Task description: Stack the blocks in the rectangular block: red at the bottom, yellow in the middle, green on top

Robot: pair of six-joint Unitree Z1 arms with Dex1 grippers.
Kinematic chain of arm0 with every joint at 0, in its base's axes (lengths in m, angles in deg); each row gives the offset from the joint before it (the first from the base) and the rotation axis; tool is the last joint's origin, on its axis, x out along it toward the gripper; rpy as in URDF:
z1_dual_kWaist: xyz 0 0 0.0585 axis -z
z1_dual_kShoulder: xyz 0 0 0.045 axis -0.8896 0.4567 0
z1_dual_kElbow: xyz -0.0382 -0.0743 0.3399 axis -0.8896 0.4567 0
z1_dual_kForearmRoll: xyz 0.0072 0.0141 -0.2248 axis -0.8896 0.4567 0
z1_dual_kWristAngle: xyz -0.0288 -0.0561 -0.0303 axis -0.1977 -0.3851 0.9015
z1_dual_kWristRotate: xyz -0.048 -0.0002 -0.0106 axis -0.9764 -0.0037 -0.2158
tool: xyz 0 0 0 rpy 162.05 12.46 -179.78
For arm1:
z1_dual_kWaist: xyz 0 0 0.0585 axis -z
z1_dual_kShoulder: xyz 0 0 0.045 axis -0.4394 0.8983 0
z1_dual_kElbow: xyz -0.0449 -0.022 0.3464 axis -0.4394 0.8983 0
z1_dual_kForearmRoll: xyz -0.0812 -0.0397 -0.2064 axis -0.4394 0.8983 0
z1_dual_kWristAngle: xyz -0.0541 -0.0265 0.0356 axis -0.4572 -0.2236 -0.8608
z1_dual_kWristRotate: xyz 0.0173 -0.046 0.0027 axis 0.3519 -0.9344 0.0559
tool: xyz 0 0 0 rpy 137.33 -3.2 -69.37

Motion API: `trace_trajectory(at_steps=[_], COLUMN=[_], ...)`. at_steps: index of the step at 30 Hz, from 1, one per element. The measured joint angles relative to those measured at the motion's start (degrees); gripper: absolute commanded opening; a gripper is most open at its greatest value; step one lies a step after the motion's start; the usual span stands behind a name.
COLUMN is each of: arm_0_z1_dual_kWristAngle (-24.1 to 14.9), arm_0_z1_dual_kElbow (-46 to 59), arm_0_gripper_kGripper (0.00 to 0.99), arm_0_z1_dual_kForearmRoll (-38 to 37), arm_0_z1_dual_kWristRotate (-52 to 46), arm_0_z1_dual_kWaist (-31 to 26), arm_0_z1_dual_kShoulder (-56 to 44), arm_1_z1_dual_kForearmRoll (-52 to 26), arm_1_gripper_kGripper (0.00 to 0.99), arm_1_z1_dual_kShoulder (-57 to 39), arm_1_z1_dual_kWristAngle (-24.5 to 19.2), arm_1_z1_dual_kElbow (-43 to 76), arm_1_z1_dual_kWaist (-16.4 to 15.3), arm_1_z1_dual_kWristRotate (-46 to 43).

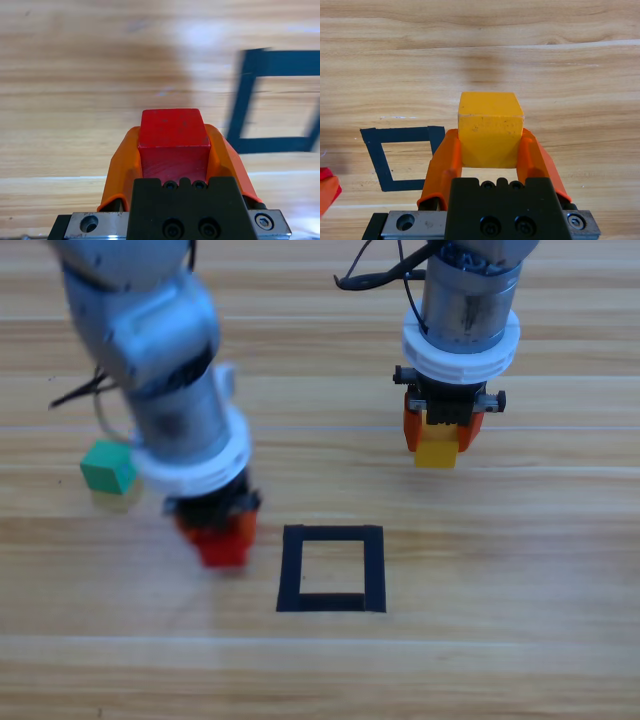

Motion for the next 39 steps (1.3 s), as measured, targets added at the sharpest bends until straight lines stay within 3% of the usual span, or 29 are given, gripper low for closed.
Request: trace_trajectory(at_steps=[6, 13, 27, 39], arm_0_z1_dual_kWristAngle=[0.0, 0.0, -0.7, -1.4], arm_0_z1_dual_kElbow=[-9.6, -13.7, -27.5, -28.1], arm_0_gripper_kGripper=[0.000, 0.000, 0.000, 0.000], arm_0_z1_dual_kForearmRoll=[3.2, 4.2, 12.7, 13.6], arm_0_z1_dual_kWristRotate=[-1.5, -4.5, -5.4, -8.4], arm_0_z1_dual_kWaist=[5.8, 10.0, 10.7, 10.7], arm_0_z1_dual_kShoulder=[1.7, 7.8, 15.2, 16.6], arm_1_z1_dual_kForearmRoll=[0.1, 0.5, 0.6, 0.6], arm_1_gripper_kGripper=[0.000, 0.000, 0.000, 0.000], arm_1_z1_dual_kShoulder=[0.0, 0.0, 0.0, 0.0], arm_1_z1_dual_kWristAngle=[0.0, 0.3, 0.7, 0.7], arm_1_z1_dual_kElbow=[0.0, 0.0, 0.0, 0.0], arm_1_z1_dual_kWaist=[0.0, 1.0, 3.7, 3.8], arm_1_z1_dual_kWristRotate=[-0.4, -1.2, -2.2, -2.4])
